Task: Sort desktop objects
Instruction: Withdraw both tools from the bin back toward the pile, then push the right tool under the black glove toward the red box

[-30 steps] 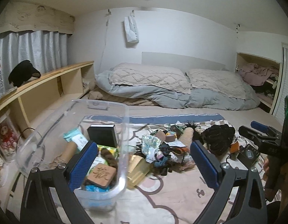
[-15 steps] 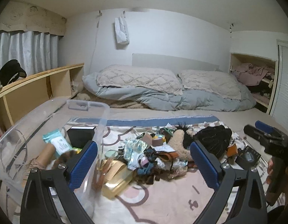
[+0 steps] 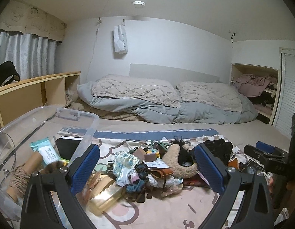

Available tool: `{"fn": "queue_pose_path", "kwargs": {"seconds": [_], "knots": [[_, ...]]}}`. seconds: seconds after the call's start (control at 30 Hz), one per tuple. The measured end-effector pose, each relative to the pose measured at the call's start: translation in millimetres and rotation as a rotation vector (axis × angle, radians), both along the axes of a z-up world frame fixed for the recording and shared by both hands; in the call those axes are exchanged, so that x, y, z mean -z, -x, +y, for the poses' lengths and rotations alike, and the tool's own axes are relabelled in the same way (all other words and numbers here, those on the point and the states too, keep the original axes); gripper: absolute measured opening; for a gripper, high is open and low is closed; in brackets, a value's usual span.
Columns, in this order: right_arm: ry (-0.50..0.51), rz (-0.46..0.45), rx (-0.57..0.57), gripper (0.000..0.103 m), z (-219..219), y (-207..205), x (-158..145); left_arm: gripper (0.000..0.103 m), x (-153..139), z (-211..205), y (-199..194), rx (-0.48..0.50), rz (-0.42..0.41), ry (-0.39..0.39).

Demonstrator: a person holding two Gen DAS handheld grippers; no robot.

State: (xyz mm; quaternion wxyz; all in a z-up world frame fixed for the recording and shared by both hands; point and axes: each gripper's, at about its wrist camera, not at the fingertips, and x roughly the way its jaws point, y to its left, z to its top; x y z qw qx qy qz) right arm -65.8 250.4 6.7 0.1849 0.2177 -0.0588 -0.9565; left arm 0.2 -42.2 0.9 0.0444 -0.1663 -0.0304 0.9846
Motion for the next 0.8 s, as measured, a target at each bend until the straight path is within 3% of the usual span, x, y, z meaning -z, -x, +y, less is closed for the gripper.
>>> {"fn": "queue_pose_path", "kwargs": {"seconds": [0.37, 0.53, 0.63, 0.8], "knots": [[0.009, -0.093, 0.034, 0.103, 3.9, 20.3, 24.2, 0.101, 21.5, 4.8, 8.6, 0.044, -0.014, -0.018], [0.102, -0.284, 0.084, 0.103, 16.7, 41.3, 48.3, 0.100, 38.1, 8.9, 11.3, 0.051, -0.037, -0.008], [0.119, -0.324, 0.111, 0.103, 22.1, 47.4, 61.1, 0.100, 54.5, 9.1, 15.3, 0.061, -0.076, -0.020], [-0.033, -0.316, 0.077, 0.103, 11.2, 51.6, 83.9, 0.100, 80.3, 10.9, 25.0, 0.063, -0.152, -0.019]]}}
